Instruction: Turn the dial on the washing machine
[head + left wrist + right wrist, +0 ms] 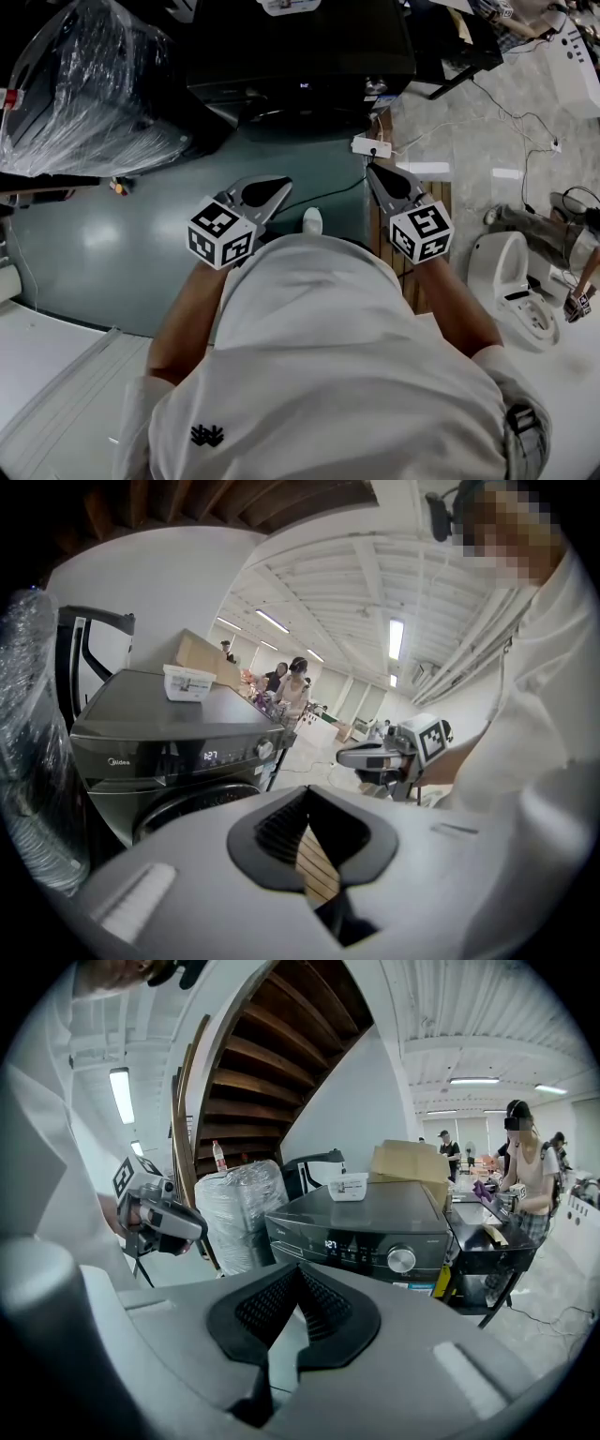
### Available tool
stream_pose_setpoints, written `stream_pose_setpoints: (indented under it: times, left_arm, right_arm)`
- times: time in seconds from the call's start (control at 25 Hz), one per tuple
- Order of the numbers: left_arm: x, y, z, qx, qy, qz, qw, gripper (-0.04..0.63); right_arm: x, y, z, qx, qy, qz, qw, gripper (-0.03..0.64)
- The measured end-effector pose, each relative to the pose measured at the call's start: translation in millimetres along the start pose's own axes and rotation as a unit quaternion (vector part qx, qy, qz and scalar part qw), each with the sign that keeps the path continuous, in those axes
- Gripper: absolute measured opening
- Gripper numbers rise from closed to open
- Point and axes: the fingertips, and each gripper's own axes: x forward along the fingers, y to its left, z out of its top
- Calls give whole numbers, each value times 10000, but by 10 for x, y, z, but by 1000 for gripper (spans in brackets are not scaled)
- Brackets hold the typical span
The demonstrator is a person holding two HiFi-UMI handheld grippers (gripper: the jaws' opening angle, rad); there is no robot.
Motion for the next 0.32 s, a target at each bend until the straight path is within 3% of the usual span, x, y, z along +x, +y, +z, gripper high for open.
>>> stream_pose_setpoints:
  times: [0.32]
  left_arm:
    - [-9,33,-43,-51,2,56,10000,54]
  right_arm:
    - [24,-46,-54,-2,56,0,10000,2]
